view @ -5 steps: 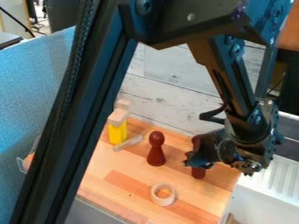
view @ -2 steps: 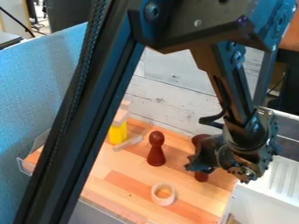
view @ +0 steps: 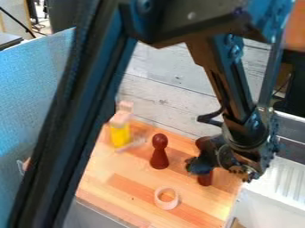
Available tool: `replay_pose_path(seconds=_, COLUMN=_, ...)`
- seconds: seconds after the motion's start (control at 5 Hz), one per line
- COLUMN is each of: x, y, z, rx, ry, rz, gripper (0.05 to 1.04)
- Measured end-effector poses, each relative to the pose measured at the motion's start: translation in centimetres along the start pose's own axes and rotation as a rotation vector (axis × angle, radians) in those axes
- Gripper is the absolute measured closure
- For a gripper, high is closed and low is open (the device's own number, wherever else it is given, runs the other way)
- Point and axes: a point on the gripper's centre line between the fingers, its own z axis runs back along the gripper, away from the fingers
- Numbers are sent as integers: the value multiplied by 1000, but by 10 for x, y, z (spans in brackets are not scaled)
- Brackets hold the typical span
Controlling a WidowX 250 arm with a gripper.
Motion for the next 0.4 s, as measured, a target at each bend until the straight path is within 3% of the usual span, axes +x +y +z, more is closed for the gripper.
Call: replay_pose_path(seconds=0.4, x=38, y=5, z=20, rx=-54, ry=5, rz=87, gripper=83)
